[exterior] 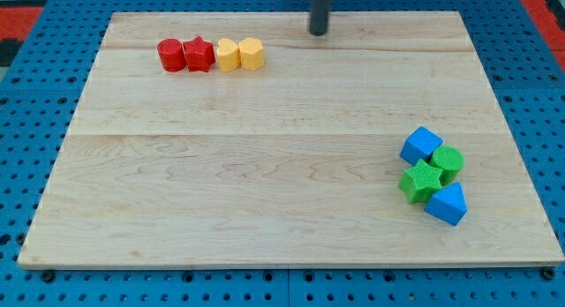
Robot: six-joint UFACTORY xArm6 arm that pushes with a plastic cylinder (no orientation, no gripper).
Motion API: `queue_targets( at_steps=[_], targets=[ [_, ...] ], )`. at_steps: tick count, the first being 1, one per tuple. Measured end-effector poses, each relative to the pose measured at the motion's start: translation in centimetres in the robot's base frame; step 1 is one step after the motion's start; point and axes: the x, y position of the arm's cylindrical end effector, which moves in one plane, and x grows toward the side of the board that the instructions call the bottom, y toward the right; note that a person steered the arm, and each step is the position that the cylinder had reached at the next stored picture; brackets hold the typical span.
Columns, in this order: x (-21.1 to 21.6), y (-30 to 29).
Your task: Move the yellow hexagon to the group of blocks
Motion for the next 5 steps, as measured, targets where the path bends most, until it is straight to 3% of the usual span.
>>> queue_targets(
  at_steps=[2, 5],
  targets=[
    [-0.5, -9.5],
    [3.3, -9.7]
  ],
)
